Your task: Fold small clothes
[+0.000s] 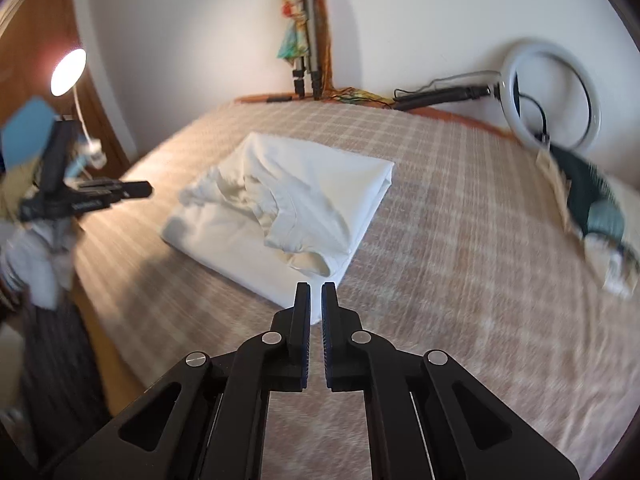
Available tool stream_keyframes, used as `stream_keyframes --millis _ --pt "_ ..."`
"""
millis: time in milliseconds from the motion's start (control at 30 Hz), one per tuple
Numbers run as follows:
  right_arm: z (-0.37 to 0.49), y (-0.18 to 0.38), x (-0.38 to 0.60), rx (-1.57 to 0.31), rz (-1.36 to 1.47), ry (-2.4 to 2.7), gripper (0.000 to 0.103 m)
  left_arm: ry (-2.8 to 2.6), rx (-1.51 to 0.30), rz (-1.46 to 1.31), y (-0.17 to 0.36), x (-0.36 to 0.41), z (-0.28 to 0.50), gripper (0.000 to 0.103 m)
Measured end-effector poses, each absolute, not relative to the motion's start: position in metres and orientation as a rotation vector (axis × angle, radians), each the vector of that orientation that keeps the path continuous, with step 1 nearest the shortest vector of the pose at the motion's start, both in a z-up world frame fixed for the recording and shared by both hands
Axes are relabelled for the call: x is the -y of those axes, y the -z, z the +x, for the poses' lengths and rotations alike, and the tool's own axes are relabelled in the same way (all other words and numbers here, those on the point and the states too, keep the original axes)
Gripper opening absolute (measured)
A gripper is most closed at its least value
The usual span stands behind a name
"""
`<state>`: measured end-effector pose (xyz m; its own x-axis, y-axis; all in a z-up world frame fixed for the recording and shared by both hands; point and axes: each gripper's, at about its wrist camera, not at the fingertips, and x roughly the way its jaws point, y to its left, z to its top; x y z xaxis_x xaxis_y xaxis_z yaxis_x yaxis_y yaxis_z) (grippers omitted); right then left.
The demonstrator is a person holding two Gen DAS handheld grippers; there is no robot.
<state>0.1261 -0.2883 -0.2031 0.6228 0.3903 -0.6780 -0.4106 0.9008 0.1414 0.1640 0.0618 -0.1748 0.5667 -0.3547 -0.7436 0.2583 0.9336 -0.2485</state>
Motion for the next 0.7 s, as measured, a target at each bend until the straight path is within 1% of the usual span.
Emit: stream_keyframes --millis 33,100,133,167,200,267,367,400,433,500,533,567,600,633,700 --pt "0.126 0.203 0.287 -0.769 -0.022 -0.461 0.006 0.365 -0.898 -0.121 0.174 -0.058 0.169 0.053" --pt "0.128 0.203 0.282 -0.766 -0.024 -0.463 0.017 0.363 -0.889 -0.081 0.173 -0.047 0.179 0.053" --pt "0.130 0.203 0.278 -0.765 -0.025 -0.475 0.032 0.376 -0.892 -0.049 0.174 -0.038 0.185 0.053" --pt "0.132 0.203 0.274 -0.761 -0.031 -0.488 0.042 0.385 -0.895 -0.021 0.175 -0.031 0.189 0.053" --pt "0.133 0.203 0.267 -0.757 -0.049 -0.500 0.043 0.395 -0.896 0.013 0.177 -0.024 0.195 0.053" --pt "0.135 0.205 0.256 -0.754 -0.094 -0.515 0.043 0.398 -0.902 0.065 0.182 -0.013 0.206 0.053" --pt "0.140 0.210 0.240 -0.760 -0.166 -0.534 0.042 0.415 -0.930 0.072 0.191 -0.006 0.219 0.053" --pt "0.143 0.212 0.235 -0.763 -0.195 -0.531 0.042 0.437 -0.936 0.076 0.194 -0.003 0.221 0.051" --pt "0.144 0.215 0.231 -0.765 -0.220 -0.527 0.042 0.453 -0.933 0.088 0.194 0.000 0.220 0.033" --pt "0.148 0.220 0.226 -0.772 -0.262 -0.517 0.042 0.475 -0.930 0.145 0.196 0.006 0.215 0.005" --pt "0.149 0.223 0.225 -0.780 -0.279 -0.511 0.038 0.481 -0.926 0.160 0.196 0.007 0.212 0.005" --pt "0.151 0.225 0.224 -0.781 -0.291 -0.503 0.018 0.491 -0.920 0.167 0.195 0.007 0.208 0.004" --pt "0.153 0.228 0.224 -0.788 -0.304 -0.495 0.009 0.503 -0.914 0.171 0.194 0.006 0.203 0.004" --pt "0.155 0.230 0.224 -0.800 -0.307 -0.490 0.006 0.501 -0.906 0.181 0.192 0.006 0.198 0.004" --pt "0.155 0.229 0.226 -0.792 -0.298 -0.487 0.005 0.496 -0.891 0.191 0.187 0.002 0.187 0.004"
